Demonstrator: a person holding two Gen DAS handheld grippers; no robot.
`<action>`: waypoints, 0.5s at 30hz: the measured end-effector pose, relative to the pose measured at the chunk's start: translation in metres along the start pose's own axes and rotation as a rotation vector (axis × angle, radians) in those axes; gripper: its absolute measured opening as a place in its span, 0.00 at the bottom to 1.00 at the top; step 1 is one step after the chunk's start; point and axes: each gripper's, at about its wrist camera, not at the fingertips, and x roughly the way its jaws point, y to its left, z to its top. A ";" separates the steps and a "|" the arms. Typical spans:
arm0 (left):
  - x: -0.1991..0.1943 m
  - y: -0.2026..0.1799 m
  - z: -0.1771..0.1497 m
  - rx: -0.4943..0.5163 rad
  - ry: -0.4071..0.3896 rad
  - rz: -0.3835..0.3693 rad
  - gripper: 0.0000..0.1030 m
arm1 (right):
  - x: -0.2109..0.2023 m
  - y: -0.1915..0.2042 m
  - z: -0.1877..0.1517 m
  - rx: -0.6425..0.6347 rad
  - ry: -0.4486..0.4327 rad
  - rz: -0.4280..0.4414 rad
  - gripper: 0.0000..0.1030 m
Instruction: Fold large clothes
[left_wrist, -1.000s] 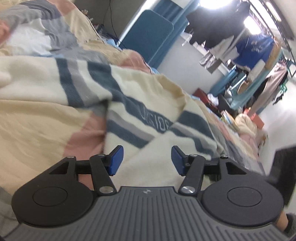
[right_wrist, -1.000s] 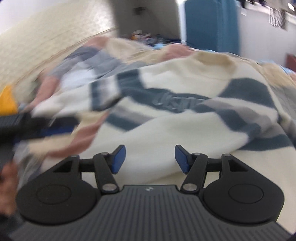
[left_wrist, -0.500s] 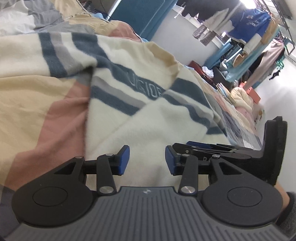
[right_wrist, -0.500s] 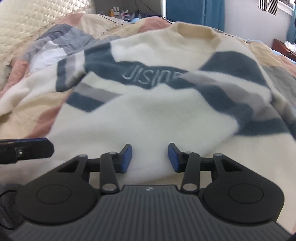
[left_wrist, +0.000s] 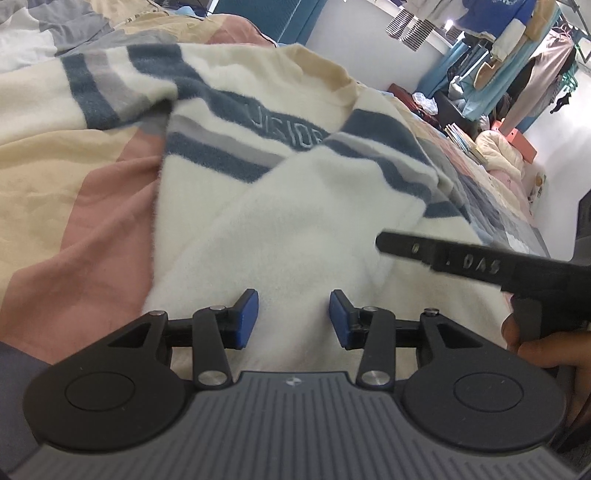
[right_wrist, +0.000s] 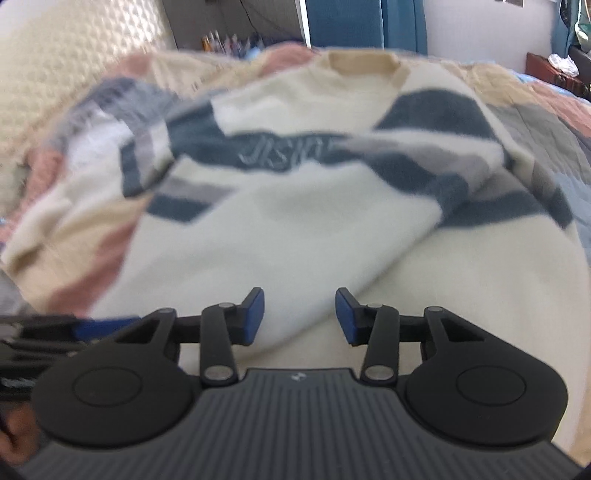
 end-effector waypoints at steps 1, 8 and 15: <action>-0.001 0.000 0.000 -0.002 -0.006 0.000 0.48 | -0.003 0.001 0.002 0.000 -0.029 0.012 0.44; -0.025 0.012 0.009 -0.082 -0.148 0.003 0.54 | 0.008 0.005 0.010 -0.029 -0.061 0.026 0.44; -0.047 0.043 0.022 -0.222 -0.261 0.081 0.58 | 0.035 0.002 0.002 -0.001 0.057 0.005 0.43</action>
